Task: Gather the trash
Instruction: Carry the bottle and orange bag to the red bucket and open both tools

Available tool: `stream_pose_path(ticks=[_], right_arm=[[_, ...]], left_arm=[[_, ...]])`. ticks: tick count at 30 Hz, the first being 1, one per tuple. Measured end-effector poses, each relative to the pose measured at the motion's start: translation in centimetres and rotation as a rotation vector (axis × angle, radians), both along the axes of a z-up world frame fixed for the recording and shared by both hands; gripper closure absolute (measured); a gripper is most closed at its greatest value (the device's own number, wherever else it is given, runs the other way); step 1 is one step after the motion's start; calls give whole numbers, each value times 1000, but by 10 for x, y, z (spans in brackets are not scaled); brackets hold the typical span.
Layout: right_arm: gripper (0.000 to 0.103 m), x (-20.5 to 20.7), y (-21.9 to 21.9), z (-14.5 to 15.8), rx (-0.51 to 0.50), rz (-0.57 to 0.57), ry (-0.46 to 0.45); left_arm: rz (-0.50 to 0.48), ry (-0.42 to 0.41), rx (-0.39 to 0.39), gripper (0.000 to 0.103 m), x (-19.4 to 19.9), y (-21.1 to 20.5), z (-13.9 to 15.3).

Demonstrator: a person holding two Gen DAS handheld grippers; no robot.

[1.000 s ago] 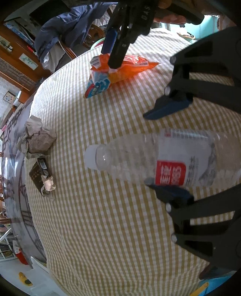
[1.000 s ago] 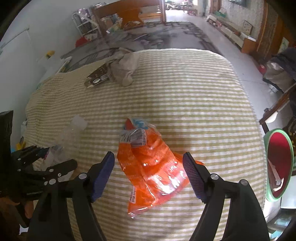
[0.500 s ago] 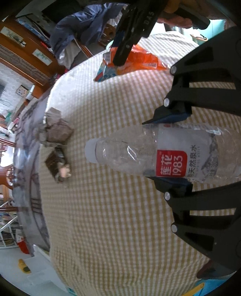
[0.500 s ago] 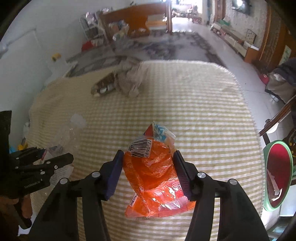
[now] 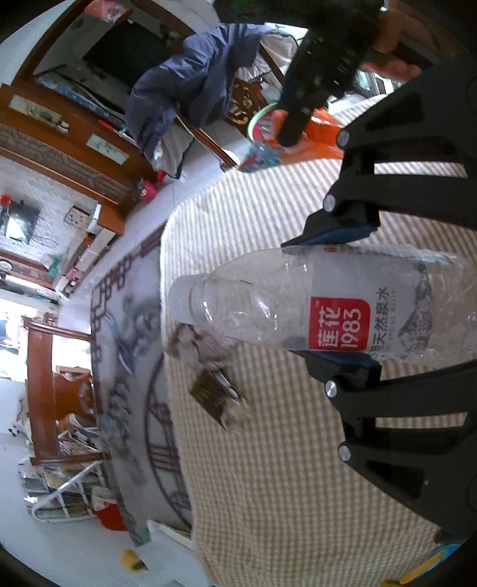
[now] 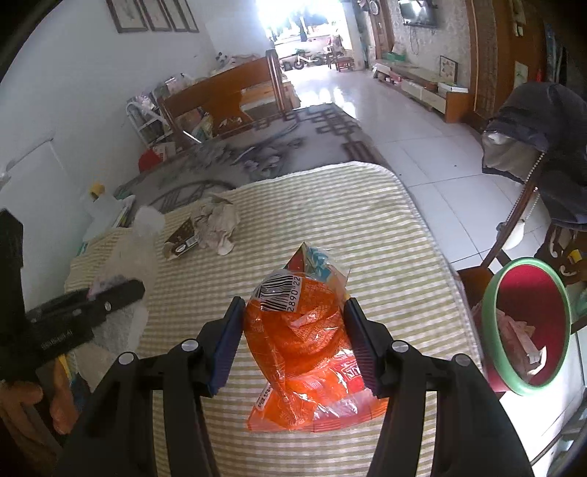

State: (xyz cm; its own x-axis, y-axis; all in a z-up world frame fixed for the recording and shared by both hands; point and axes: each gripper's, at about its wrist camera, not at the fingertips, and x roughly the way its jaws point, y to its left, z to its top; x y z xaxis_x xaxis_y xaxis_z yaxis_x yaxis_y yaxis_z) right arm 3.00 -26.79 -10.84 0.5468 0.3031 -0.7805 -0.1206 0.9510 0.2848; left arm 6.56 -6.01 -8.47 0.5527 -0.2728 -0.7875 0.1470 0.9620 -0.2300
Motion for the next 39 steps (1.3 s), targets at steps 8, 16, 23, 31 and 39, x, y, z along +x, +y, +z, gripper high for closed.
stream_pose_path(ticks=[8,16,23,31,39], right_arm=[[49,0,-18,-5,18,-27,20],[49,1,-37,-1,13,-32,15],[48,5,-71,5,44,-76,-6],[48,6,-106,6,54,-91,-13],[48,0,-159,6,67,-151,-18]], left_arm=[[-17,4,2,58,-1,-21,-1],[-16,6,-10,58,1,-39,1],[-49,-9,3,58,5,-72,10],[-65,-32,3,58,9,-110,22],[-108,-32,7,58,9,-161,24]])
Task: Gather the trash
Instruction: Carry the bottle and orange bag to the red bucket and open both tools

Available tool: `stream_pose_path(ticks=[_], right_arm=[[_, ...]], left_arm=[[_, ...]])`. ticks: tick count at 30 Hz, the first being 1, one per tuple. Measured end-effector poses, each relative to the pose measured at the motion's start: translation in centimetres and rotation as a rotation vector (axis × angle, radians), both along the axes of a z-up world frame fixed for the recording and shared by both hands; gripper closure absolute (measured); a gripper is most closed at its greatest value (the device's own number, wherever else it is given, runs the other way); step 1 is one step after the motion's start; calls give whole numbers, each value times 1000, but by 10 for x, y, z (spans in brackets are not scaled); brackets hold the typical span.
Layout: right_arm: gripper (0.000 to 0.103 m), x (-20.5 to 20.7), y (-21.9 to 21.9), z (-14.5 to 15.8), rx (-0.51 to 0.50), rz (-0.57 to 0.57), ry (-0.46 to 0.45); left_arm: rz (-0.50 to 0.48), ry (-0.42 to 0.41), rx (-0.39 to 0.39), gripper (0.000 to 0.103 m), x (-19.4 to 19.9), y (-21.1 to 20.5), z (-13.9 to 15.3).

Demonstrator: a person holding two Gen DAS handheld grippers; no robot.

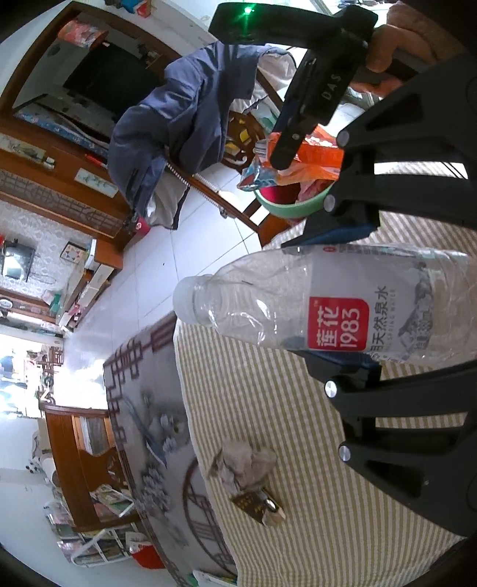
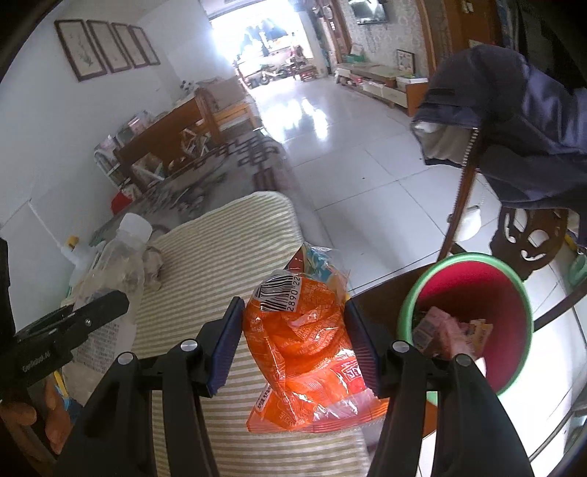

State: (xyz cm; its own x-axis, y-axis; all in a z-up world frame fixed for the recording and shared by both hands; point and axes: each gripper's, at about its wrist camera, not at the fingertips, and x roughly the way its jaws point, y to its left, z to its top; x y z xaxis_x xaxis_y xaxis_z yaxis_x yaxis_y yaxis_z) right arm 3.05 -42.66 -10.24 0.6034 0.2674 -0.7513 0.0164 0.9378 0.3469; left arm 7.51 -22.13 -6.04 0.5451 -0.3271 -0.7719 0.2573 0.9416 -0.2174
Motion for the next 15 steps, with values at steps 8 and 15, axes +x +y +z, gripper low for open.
stream_pose_path(ticks=[8,15], right_arm=[[48,-14,-72,-8,28,-123,14],[48,-32,-145,-21,56,-276,46]], left_arm=[[-117,36,-16,58,4,-65,-10],[-308,85,-10,58,9,-153,-32]])
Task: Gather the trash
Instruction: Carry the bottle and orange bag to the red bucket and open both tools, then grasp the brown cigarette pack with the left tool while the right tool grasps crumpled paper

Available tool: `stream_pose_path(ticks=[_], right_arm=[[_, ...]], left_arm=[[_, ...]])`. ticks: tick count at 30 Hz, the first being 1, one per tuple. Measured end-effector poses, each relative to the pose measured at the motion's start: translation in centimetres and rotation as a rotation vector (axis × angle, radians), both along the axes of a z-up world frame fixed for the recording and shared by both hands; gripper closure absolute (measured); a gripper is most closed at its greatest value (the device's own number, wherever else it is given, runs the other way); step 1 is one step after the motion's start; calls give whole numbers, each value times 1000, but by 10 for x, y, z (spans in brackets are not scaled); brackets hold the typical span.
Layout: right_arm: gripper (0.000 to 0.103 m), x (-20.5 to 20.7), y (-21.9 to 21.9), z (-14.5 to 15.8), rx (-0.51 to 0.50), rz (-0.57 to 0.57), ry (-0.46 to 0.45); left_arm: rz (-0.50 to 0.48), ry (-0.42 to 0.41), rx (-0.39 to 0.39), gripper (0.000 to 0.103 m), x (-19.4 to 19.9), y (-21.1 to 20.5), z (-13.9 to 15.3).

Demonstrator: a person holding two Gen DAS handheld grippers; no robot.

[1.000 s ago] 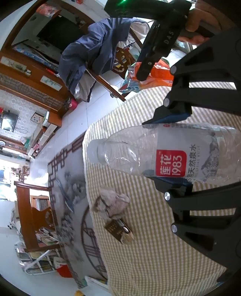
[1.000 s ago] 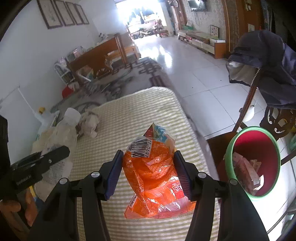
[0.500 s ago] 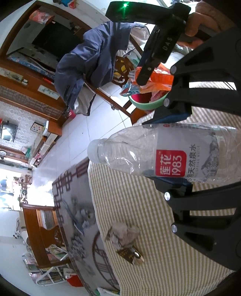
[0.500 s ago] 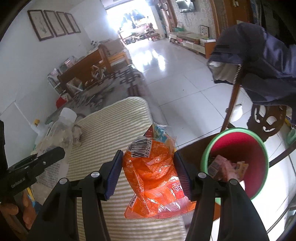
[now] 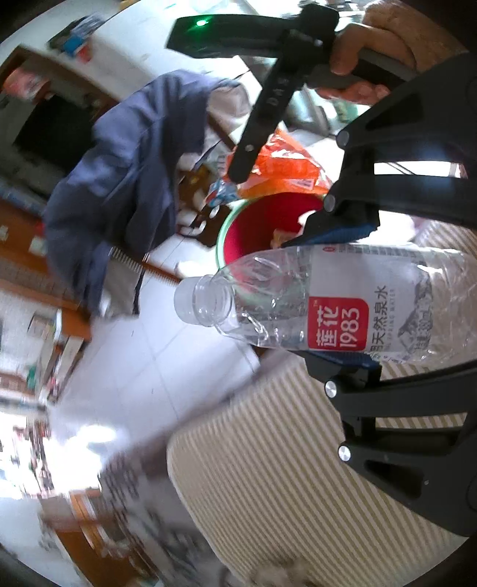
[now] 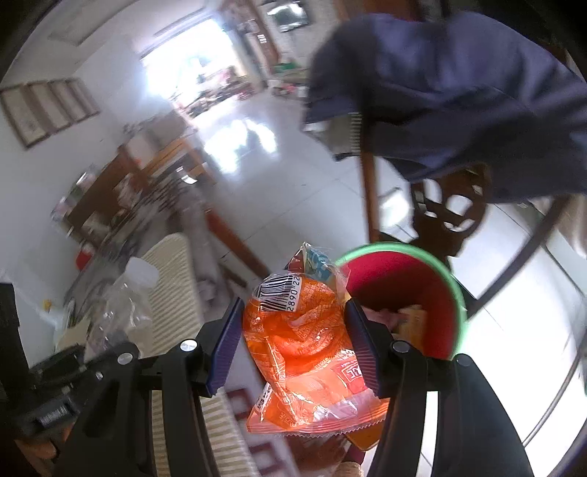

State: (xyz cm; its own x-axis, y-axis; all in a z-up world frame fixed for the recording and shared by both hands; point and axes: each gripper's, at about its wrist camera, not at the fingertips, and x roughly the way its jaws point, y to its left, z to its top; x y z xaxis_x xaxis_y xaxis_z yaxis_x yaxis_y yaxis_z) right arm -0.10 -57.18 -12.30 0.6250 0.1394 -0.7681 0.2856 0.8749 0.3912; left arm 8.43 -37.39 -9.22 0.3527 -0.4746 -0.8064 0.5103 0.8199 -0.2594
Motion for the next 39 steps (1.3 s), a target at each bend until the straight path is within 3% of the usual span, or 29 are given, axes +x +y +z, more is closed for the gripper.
stream_pose_path(ticks=[6,7,8,10,17,23,31,36,39], right_arm=[[47,-8,-43,-10,7,-69,20],[46,-8,-48,-11,9,-75,18],[45,-7,-52,-12,11,-75,18],[34,-5,-59,-14,2,-86,29],[31,-2,-60,-16,15,-91,23],[31,8,-36,-19,39,-49,29],[31,24,17,-10,31,29,21],[31,28,65,-7,19,80,34],[31,29,97,-5,8,105,43]], left_arm=[[-124,5,-3,58,3,-63,-10],[-130,1,-4,53,4,-68,-10],[-133,-4,-6,38,5,-74,-10],[-119,-9,-17,27,8,-77,-9],[-43,-12,1,27,17,-51,-12],[168,-28,91,27,35,42,-25],[509,-27,259,27,48,218,-38],[592,-50,374,27,61,300,-40],[564,-27,414,27,81,337,-50]])
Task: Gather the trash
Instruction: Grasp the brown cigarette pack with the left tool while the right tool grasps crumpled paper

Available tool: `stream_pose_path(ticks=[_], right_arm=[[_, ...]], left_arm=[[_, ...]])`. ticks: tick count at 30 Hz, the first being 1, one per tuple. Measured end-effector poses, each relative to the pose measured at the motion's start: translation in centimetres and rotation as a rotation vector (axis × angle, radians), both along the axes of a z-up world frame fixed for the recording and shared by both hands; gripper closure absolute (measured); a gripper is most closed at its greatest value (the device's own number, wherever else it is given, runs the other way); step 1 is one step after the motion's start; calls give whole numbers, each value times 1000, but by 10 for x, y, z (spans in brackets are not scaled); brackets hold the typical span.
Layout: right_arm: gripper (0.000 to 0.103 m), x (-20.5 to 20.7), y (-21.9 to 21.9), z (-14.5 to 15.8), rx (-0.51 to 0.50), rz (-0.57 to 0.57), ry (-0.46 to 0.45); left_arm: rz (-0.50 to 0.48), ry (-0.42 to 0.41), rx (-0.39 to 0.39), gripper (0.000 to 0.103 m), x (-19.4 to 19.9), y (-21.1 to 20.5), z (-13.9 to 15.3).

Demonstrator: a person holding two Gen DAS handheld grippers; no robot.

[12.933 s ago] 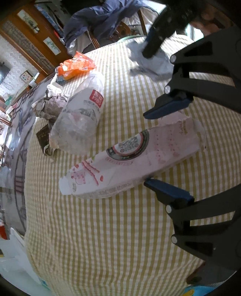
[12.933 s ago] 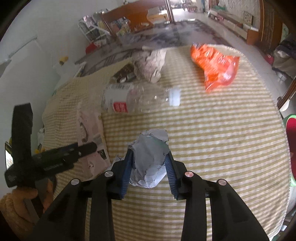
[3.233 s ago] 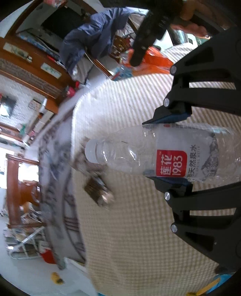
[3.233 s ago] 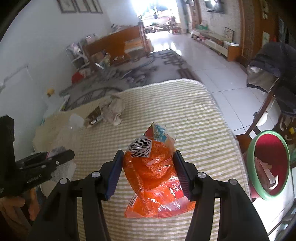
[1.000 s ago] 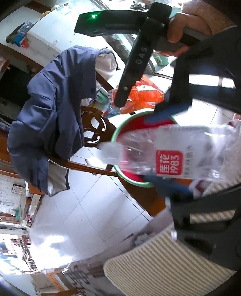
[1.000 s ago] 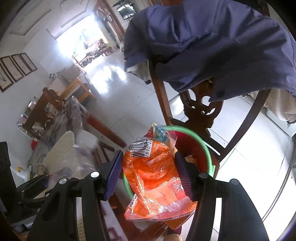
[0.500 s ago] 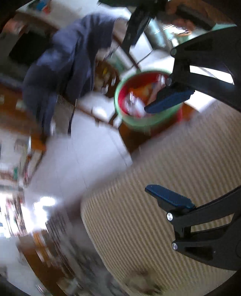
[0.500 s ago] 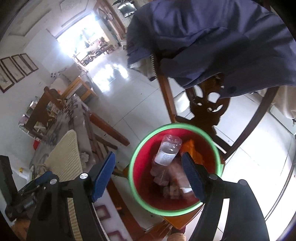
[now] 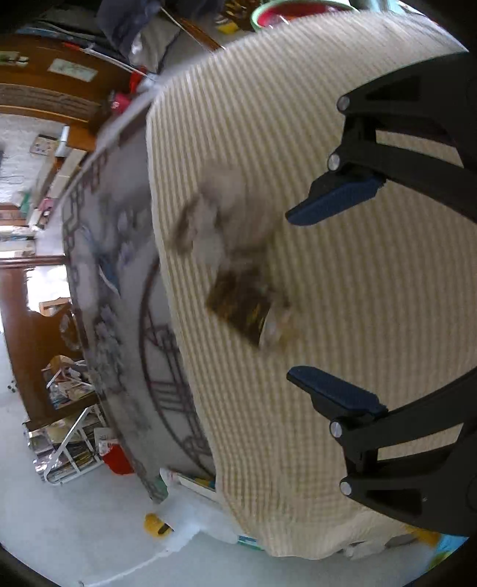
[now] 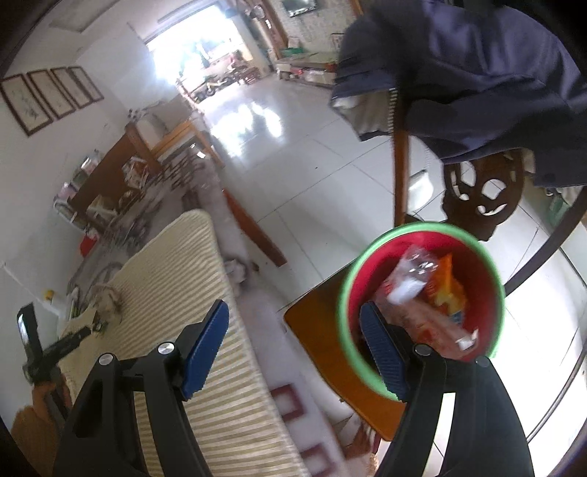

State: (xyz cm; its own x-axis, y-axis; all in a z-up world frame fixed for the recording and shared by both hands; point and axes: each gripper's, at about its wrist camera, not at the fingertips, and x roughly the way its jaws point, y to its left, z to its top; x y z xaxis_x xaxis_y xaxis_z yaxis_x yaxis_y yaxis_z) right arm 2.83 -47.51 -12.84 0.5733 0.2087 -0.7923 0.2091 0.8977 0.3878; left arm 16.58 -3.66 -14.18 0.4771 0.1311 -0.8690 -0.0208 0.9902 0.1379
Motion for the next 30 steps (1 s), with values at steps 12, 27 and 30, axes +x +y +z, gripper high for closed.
stream_pose_path(ticks=[12,27,30], right_arm=[[30,17,135,8,-32,143,-8],[20,125,303,11,-65,514,-2],[19,156,337,-3,-97,574,14]], left_arm=[[-234,111,-35,28,53,27,-41],[-62,22,-272,53,-38,67,-14],[-33,-7,-271,53,-70,65,-6]])
